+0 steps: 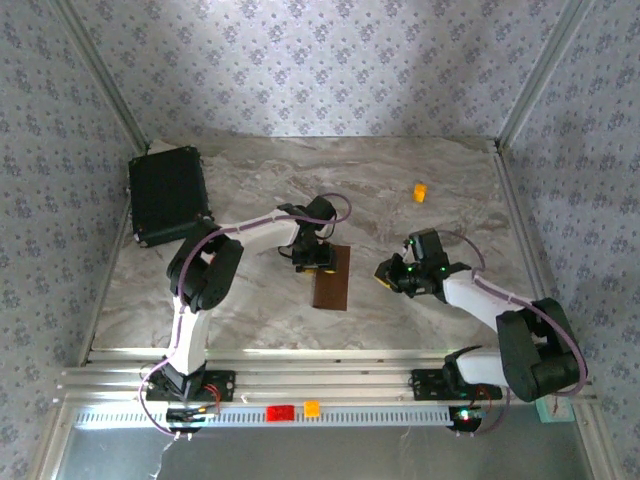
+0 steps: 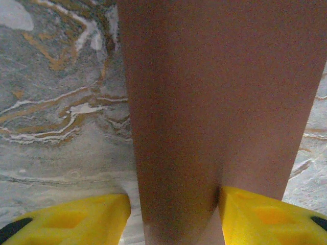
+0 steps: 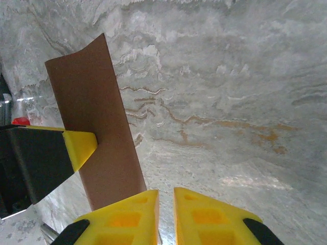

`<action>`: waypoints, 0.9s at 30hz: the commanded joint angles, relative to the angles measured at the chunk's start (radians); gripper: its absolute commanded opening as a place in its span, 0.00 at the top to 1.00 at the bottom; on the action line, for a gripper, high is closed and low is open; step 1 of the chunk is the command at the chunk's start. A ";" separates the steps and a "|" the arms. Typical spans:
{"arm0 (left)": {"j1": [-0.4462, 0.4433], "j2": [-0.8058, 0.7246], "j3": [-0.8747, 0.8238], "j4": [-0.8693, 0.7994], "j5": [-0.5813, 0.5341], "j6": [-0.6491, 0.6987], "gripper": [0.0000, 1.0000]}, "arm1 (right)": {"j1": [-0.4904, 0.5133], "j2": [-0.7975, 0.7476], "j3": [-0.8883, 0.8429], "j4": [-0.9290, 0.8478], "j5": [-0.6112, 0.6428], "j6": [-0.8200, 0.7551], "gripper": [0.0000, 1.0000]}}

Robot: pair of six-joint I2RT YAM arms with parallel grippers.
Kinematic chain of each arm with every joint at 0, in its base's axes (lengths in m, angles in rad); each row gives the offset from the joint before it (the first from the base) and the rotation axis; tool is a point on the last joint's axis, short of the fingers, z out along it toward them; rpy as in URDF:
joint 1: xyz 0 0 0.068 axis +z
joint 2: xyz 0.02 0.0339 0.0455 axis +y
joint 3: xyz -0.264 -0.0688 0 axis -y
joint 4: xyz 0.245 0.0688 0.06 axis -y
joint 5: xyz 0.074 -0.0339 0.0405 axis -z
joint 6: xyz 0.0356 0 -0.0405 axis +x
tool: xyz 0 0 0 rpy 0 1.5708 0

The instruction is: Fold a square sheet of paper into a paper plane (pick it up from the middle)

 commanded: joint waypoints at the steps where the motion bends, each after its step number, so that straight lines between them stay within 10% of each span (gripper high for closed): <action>1: -0.010 0.139 -0.041 0.058 -0.065 0.033 0.46 | 0.010 0.023 0.031 0.002 -0.018 -0.015 0.82; 27: -0.010 0.160 -0.031 0.073 -0.063 0.042 0.45 | 0.062 0.113 0.075 0.050 -0.079 -0.028 0.85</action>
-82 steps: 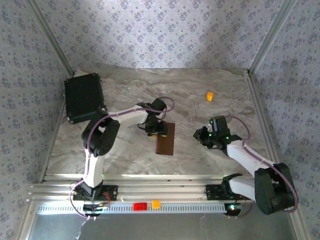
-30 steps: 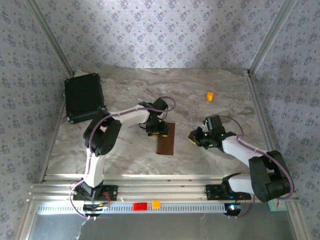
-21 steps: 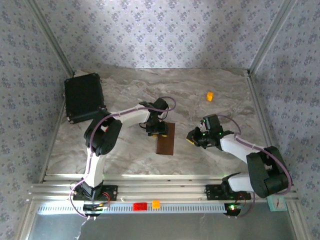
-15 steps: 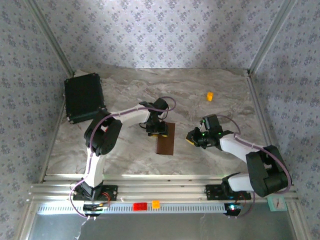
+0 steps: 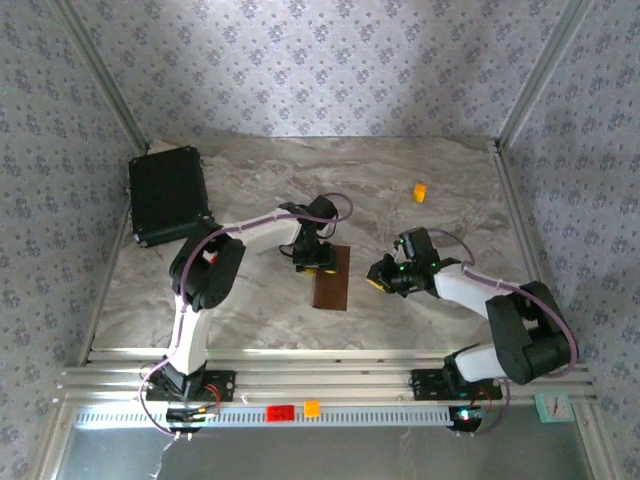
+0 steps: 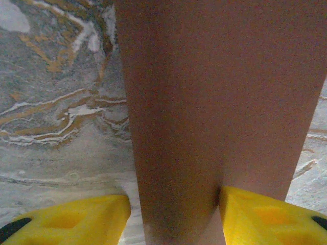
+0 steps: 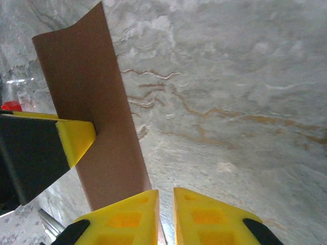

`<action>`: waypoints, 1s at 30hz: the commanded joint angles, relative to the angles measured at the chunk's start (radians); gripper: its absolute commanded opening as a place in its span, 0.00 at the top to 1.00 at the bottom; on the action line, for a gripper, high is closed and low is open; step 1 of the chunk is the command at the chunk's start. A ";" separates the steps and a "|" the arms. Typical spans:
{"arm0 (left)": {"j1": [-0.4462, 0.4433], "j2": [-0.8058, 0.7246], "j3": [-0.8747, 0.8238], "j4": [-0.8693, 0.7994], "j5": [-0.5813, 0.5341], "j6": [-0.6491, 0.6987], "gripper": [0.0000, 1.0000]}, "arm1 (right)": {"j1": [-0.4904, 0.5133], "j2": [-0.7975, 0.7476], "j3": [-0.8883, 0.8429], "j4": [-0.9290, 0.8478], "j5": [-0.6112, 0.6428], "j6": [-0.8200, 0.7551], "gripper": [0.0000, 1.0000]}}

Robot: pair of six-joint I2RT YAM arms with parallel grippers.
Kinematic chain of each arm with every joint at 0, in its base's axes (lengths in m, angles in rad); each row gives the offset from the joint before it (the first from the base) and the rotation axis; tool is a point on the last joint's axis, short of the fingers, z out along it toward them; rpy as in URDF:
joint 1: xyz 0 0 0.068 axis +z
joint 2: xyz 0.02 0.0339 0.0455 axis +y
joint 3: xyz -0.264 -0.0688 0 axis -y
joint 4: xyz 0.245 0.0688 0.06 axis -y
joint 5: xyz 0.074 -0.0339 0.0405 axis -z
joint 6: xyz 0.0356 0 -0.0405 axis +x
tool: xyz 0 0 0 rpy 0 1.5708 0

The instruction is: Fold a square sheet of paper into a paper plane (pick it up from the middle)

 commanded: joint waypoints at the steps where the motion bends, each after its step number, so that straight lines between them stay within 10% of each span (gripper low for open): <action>1: -0.008 0.143 -0.055 0.098 -0.057 0.034 0.45 | 0.022 0.028 0.043 0.036 -0.054 -0.029 0.87; 30: -0.009 0.150 -0.048 0.098 -0.049 0.043 0.45 | 0.120 0.423 0.244 0.115 -0.096 -0.032 1.00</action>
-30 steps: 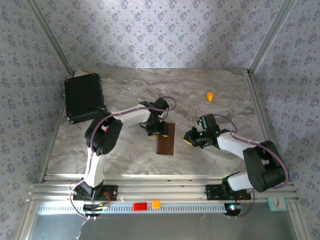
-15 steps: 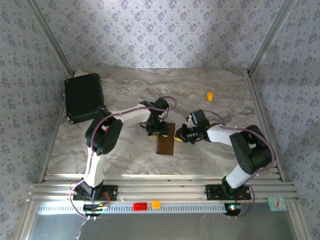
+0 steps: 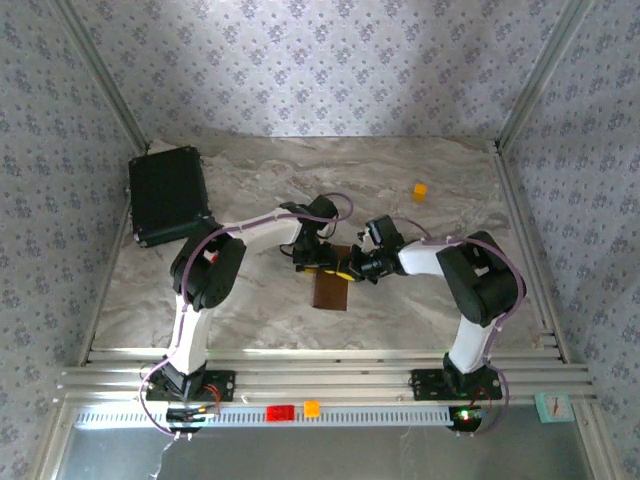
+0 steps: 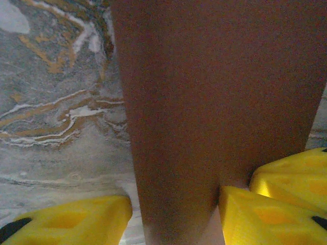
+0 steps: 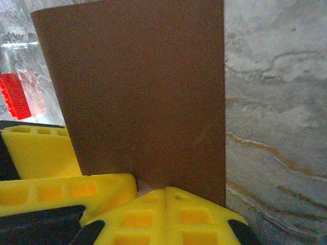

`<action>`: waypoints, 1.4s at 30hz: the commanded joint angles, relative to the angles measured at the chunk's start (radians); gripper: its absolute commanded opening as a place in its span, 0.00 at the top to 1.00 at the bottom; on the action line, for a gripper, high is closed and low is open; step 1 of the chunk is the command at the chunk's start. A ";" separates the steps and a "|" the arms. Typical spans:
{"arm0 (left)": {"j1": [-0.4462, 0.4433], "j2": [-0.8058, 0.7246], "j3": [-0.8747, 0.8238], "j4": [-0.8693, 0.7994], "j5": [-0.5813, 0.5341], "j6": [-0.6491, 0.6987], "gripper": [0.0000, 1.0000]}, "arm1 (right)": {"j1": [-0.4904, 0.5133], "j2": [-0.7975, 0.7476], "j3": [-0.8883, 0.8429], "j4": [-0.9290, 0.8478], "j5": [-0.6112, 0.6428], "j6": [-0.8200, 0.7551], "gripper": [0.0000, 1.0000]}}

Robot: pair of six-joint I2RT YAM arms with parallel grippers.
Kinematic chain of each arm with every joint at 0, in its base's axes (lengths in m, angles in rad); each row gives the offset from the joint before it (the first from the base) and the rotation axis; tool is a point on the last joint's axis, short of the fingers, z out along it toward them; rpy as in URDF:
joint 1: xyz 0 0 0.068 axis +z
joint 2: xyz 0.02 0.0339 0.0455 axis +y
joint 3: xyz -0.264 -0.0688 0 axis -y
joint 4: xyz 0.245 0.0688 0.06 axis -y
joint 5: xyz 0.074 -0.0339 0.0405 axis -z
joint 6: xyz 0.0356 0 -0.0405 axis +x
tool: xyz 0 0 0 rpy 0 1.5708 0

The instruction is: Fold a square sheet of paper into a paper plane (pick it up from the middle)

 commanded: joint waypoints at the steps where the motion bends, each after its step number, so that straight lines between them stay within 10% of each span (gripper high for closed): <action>1: -0.009 0.143 -0.056 0.108 -0.048 0.035 0.45 | 0.012 0.027 -0.003 -0.059 0.046 -0.034 1.00; 23: -0.001 -0.205 -0.143 0.208 0.011 -0.048 0.45 | -0.078 0.064 -0.088 -0.227 -0.034 -0.329 1.00; 32: 0.093 -0.300 -0.320 0.552 0.341 -0.212 0.98 | -0.114 0.074 -0.075 -0.269 -0.038 -0.373 1.00; 42: 0.096 -0.184 -0.356 0.707 0.521 -0.298 1.00 | -0.123 0.071 -0.064 -0.276 -0.034 -0.358 1.00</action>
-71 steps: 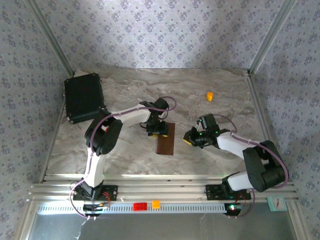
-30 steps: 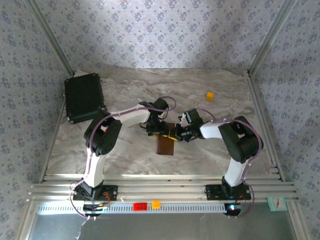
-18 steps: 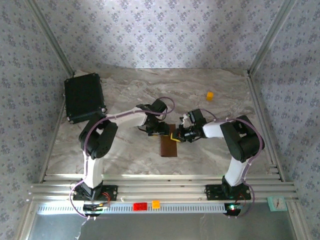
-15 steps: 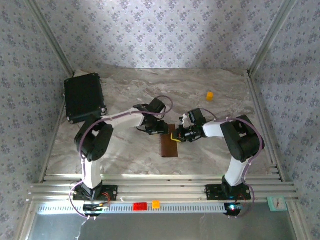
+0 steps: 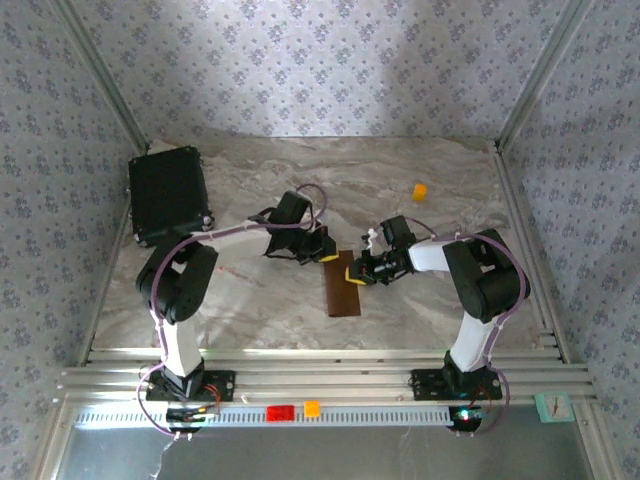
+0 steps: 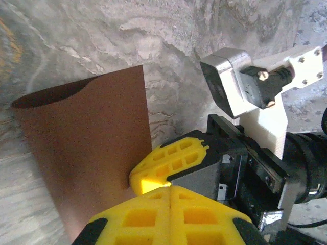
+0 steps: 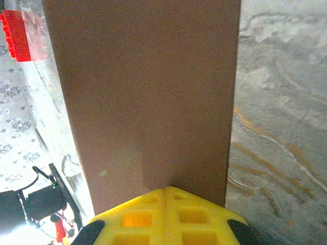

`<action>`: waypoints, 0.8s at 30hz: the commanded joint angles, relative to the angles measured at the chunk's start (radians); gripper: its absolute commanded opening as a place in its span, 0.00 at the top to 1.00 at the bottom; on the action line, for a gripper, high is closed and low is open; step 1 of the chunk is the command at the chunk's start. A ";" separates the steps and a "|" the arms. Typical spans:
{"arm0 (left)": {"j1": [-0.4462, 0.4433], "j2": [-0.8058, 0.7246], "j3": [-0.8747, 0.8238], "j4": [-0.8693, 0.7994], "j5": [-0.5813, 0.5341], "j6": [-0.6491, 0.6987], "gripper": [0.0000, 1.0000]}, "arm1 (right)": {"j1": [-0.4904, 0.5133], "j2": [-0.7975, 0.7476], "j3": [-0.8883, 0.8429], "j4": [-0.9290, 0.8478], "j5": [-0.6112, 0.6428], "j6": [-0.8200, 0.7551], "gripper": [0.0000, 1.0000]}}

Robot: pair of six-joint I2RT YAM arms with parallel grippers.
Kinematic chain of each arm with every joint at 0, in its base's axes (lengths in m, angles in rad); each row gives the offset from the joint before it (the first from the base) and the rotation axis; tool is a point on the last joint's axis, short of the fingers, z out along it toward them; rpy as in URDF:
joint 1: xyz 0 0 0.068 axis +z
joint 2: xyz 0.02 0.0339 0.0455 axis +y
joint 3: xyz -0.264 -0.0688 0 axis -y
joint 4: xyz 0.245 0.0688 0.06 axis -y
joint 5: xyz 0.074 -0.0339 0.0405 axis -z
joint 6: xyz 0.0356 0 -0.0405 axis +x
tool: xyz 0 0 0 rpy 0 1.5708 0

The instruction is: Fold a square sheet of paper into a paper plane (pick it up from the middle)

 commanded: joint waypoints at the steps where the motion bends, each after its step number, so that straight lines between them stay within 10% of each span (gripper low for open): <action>1: -0.004 0.037 -0.017 0.073 0.090 -0.042 1.00 | -0.013 0.061 -0.041 -0.165 0.140 -0.020 1.00; 24: 0.031 0.139 -0.085 -0.164 -0.056 0.143 1.00 | -0.001 0.066 -0.063 -0.137 0.166 0.013 1.00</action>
